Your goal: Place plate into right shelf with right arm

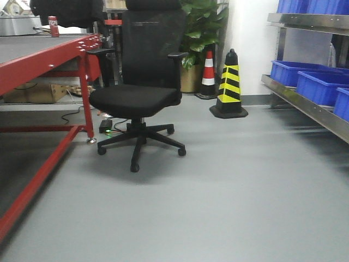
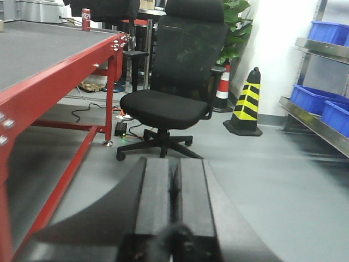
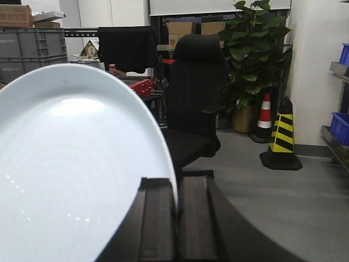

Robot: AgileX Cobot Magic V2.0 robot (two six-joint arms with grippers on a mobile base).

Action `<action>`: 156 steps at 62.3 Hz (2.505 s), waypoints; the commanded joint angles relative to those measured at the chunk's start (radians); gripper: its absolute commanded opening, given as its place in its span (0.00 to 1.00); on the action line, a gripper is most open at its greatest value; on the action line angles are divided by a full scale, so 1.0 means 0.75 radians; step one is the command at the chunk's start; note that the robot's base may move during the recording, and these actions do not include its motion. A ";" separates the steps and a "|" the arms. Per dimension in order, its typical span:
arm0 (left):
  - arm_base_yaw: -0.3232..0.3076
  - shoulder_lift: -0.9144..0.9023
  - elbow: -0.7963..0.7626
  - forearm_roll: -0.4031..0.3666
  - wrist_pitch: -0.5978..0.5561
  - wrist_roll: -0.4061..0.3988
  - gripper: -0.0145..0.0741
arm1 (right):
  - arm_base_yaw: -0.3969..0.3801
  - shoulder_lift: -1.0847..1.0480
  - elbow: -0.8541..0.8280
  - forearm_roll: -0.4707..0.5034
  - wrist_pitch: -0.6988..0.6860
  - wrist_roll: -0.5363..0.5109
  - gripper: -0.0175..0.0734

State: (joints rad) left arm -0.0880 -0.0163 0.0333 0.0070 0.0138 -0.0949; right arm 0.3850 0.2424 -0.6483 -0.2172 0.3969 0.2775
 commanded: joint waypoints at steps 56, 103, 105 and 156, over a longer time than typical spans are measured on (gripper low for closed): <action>-0.007 -0.016 0.010 0.000 -0.123 -0.008 0.11 | -0.006 0.014 -0.037 -0.023 -0.125 -0.006 0.22; -0.007 -0.016 0.010 0.000 -0.123 -0.008 0.11 | -0.006 0.014 -0.037 -0.023 -0.125 -0.006 0.22; -0.007 -0.016 0.010 0.000 -0.123 -0.008 0.11 | -0.006 0.014 -0.037 -0.023 -0.125 -0.006 0.22; 0.025 -0.016 0.010 0.000 -0.123 -0.008 0.11 | -0.006 0.014 -0.037 -0.023 -0.125 -0.006 0.22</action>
State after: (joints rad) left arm -0.0713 -0.0163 0.0333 0.0070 0.0138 -0.0949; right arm 0.3850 0.2424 -0.6483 -0.2172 0.3969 0.2775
